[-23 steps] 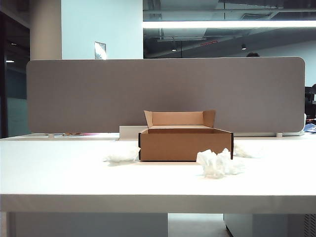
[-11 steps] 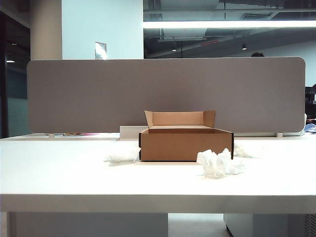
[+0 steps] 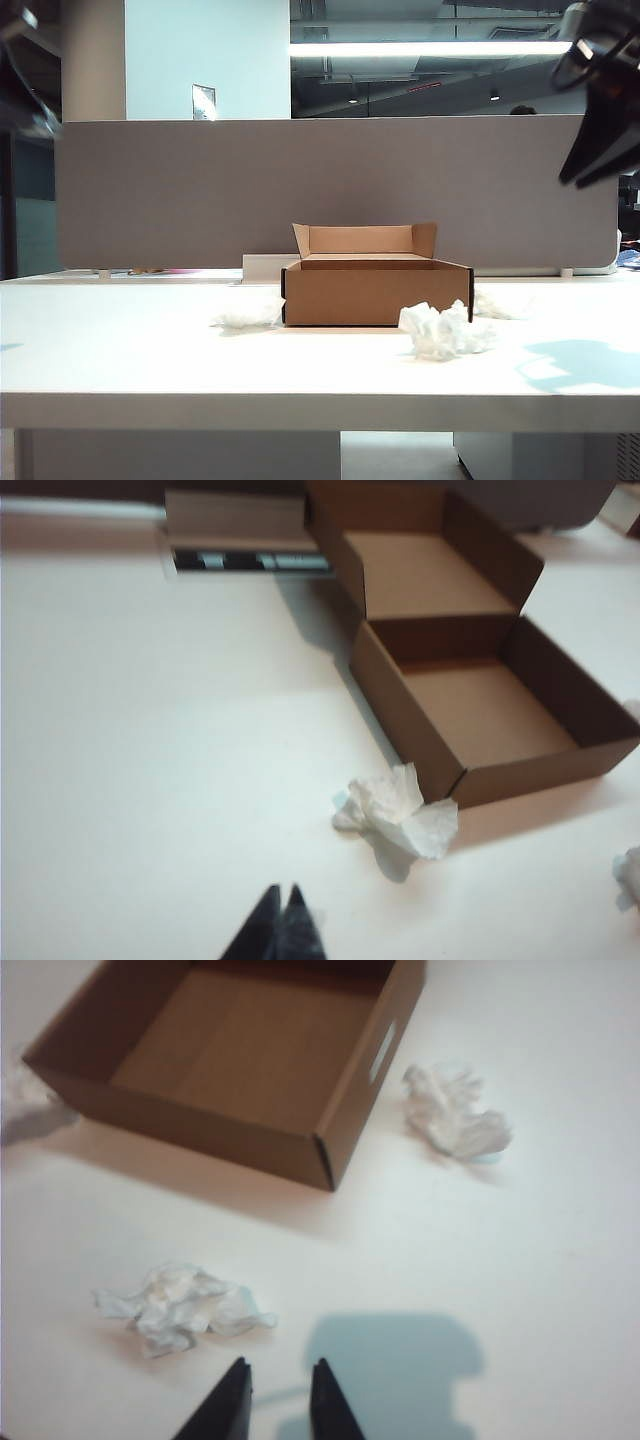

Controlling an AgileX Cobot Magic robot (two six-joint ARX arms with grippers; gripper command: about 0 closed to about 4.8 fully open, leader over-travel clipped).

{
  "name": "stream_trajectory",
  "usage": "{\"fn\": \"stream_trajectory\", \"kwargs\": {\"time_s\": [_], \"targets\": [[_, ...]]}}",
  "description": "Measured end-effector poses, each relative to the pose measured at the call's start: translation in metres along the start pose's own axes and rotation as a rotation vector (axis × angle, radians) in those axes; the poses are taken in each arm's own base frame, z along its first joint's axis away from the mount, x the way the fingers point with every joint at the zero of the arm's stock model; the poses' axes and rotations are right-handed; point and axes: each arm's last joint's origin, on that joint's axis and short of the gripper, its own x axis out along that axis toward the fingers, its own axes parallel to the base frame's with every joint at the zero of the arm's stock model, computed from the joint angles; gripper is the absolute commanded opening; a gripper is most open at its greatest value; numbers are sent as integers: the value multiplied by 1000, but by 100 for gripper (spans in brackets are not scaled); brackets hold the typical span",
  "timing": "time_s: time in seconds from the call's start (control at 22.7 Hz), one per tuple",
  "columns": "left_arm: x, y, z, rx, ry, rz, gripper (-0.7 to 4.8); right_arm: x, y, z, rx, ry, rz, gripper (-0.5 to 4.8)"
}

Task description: Pick up all the paper balls on the table and put them in the paper box.

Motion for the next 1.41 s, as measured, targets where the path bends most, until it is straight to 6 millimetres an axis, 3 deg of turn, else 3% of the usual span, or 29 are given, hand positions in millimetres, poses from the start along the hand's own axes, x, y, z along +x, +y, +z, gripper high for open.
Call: {"fn": "stream_trajectory", "kwargs": {"time_s": [0.13, 0.18, 0.22, 0.31, 0.35, 0.44, 0.57, 0.71, 1.06, 1.19, 1.41], "targets": [[23, 9, 6, -25, 59, -1, 1, 15, 1, 2, -10, 43, 20, 138], [31, 10, 8, -25, 71, -6, 45, 19, 2, 2, -11, 54, 22, 246], [44, 9, 10, -11, 97, -26, 81, 28, 5, 0, -18, 87, 38, 304], [55, 7, 10, 2, 125, -47, 99, 34, 8, 0, -24, 107, 55, 394], [64, 4, 11, 17, 141, -62, 99, 38, 10, 0, -29, 117, 62, 406], [81, -1, 13, 37, 163, -93, 127, 45, 12, 0, -33, 136, 73, 406], [102, -11, 17, 55, 192, -127, 308, 57, 18, -4, -47, 170, 95, 414], [122, -19, 19, 77, 212, -118, 399, 66, 22, -9, -55, 204, 110, 415], [175, -46, 3, 99, 340, -184, 409, 98, 37, -27, -102, 304, 135, 423], [191, -44, -15, 96, 407, -146, 408, 107, 45, -30, -137, 302, 106, 423], [200, -40, -31, 83, 463, -136, 404, 117, 53, -31, -144, 284, 119, 420]]}}
